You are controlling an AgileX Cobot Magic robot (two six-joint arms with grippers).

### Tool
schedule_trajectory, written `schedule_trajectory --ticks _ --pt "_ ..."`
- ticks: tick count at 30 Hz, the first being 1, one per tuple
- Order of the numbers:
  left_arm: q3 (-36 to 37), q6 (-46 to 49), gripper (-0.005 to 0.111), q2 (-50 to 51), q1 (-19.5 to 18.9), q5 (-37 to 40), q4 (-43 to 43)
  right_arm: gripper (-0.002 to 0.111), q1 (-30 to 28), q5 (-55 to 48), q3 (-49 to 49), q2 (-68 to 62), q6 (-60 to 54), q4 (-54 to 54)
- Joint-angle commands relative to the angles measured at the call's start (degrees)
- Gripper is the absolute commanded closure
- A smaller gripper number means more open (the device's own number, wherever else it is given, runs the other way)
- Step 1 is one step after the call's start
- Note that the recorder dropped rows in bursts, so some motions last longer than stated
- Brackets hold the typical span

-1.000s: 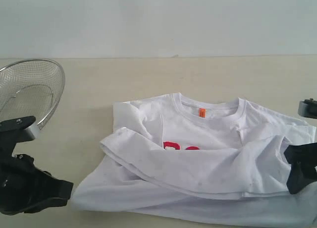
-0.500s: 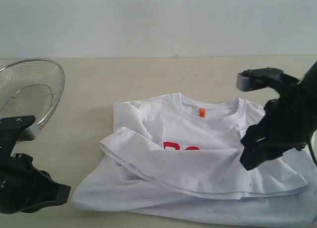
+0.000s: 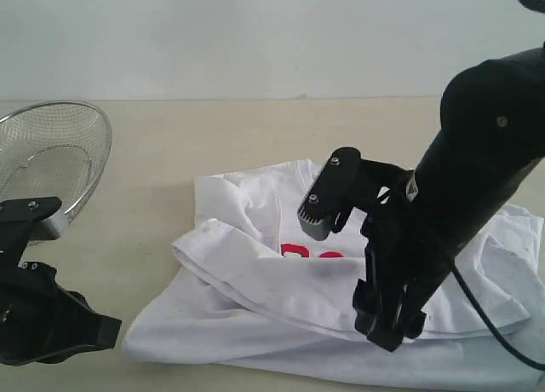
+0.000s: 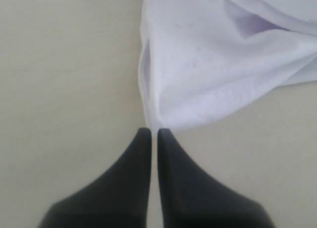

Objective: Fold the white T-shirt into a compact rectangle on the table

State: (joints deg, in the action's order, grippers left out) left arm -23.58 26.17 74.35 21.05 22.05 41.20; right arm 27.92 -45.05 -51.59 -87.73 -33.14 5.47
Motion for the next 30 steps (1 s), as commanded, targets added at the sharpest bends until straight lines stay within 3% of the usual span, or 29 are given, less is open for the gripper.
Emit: schedule_trajectory --ticks 1,14,30 --pt "0.29 0.43 0.102 -0.53 0.16 0.46 -0.35 0.037 2.27 2.93 3.19 0.27 0.36 -5.47" --pt "0.29 0.43 0.102 -0.53 0.16 0.71 -0.35 0.037 2.76 17.88 11.10 0.27 10.39 -14.99" --pt "0.29 0.43 0.102 -0.53 0.16 0.73 -0.35 0.037 5.29 12.60 11.10 0.27 15.20 -16.65"
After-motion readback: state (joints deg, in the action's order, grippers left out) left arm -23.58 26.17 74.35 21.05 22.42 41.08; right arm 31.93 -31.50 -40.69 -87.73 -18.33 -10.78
